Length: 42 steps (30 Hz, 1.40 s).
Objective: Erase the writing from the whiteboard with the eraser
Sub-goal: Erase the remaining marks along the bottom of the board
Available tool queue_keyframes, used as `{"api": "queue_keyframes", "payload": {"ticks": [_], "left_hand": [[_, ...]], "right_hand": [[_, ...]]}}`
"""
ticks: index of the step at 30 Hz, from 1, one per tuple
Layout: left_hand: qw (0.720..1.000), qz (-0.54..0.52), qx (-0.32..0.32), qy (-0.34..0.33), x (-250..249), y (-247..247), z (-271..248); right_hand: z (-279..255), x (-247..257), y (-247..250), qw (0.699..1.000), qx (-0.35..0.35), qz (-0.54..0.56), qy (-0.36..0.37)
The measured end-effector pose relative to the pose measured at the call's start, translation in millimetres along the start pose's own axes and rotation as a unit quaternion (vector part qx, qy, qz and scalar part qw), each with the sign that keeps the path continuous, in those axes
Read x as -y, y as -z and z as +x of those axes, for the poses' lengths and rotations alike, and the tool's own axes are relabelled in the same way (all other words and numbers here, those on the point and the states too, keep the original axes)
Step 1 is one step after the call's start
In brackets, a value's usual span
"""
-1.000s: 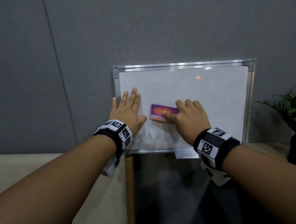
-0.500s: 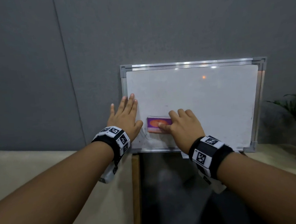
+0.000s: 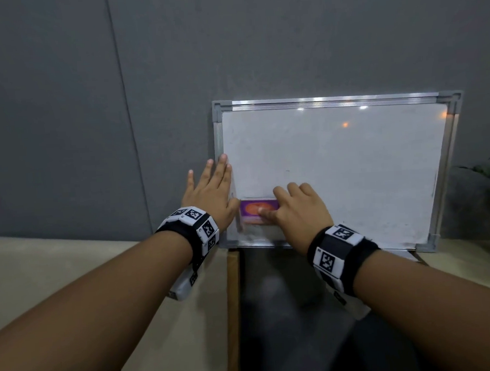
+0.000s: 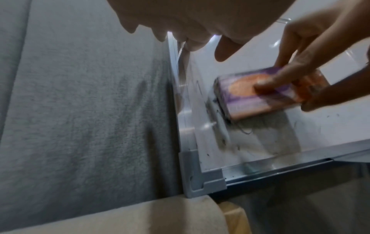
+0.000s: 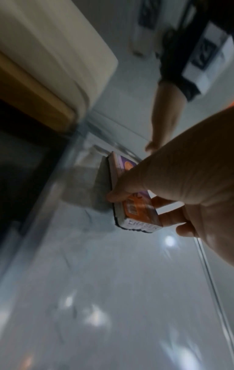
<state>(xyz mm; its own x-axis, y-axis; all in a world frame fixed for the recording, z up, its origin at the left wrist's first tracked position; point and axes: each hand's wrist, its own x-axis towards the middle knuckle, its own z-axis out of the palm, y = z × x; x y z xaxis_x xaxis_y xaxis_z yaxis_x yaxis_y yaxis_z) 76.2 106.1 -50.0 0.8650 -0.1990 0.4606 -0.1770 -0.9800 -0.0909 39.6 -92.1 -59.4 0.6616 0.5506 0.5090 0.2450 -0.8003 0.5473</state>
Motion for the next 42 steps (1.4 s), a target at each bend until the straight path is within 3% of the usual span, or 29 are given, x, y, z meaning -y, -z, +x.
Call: {"api": "queue_keyframes", "payload": {"ticks": [3, 9, 15, 22, 29, 36, 42], "left_hand": [[1.000, 0.003, -0.001, -0.002, 2, -1, -1], [1.000, 0.000, -0.003, -0.005, 4, -4, -2], [1.000, -0.006, -0.009, 0.014, 4, 0, -6], [1.000, -0.007, -0.011, 0.014, 7, -1, -6], [1.000, -0.007, -0.006, 0.019, 6, 2, -7], [1.000, -0.001, -0.011, 0.012, 8, 0, -8], [1.000, -0.006, -0.003, 0.013, 7, 2, -9]], "right_hand": [[-9, 2, -9, 0.999, 0.016, -0.004, 0.036], [-1, -18, 14, 0.999, -0.004, -0.009, -0.035], [0, 12, 0, 0.999, 0.028, 0.006, 0.032], [14, -6, 11, 0.999, -0.037, -0.004, -0.031], [9, 14, 1, 0.999, -0.020, -0.003, 0.029], [26, -5, 17, 0.996, -0.069, -0.019, -0.049], [14, 7, 1, 0.999, -0.045, -0.012, 0.023]]}}
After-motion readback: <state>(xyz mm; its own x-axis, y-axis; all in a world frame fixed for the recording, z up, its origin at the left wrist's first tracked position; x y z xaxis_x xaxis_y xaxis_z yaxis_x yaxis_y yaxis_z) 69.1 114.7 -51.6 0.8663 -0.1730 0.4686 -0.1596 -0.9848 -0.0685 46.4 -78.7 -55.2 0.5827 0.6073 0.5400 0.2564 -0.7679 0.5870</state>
